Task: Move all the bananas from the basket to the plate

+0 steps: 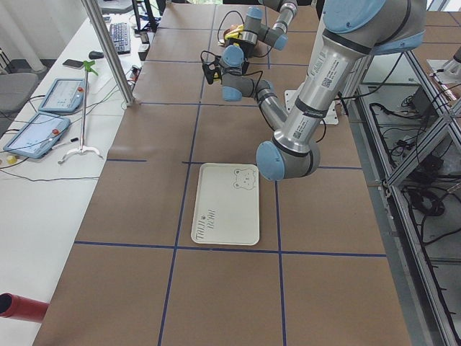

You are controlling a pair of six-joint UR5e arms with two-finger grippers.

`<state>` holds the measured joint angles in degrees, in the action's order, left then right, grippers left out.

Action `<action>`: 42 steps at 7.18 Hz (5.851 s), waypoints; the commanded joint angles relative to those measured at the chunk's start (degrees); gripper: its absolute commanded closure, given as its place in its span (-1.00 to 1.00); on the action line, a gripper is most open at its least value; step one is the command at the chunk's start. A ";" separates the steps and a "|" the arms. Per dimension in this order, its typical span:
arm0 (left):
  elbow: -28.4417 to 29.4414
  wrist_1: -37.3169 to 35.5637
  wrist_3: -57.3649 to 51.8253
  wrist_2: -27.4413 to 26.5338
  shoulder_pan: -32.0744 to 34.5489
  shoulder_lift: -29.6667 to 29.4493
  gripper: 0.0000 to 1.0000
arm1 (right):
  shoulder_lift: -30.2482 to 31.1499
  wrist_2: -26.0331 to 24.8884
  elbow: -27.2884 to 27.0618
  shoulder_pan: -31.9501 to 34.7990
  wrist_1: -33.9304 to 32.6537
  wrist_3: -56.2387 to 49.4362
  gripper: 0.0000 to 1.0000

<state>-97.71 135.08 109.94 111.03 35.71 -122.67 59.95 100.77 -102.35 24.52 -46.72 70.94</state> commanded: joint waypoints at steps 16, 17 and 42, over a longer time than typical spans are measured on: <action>-20.72 -37.55 -19.90 0.67 5.24 18.73 1.00 | 7.96 15.51 -18.39 15.54 -45.95 -15.13 -0.99; -25.11 -37.95 -28.11 0.76 5.33 26.78 1.00 | 12.52 15.51 -19.89 17.73 -48.18 -24.26 -0.99; -0.79 -6.41 -45.25 19.75 35.92 34.69 -1.00 | 42.23 27.29 -23.85 40.08 -47.41 -58.11 -0.97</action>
<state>-95.17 128.57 64.59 130.64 71.90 -88.11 97.88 128.19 -124.65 64.05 -94.20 12.37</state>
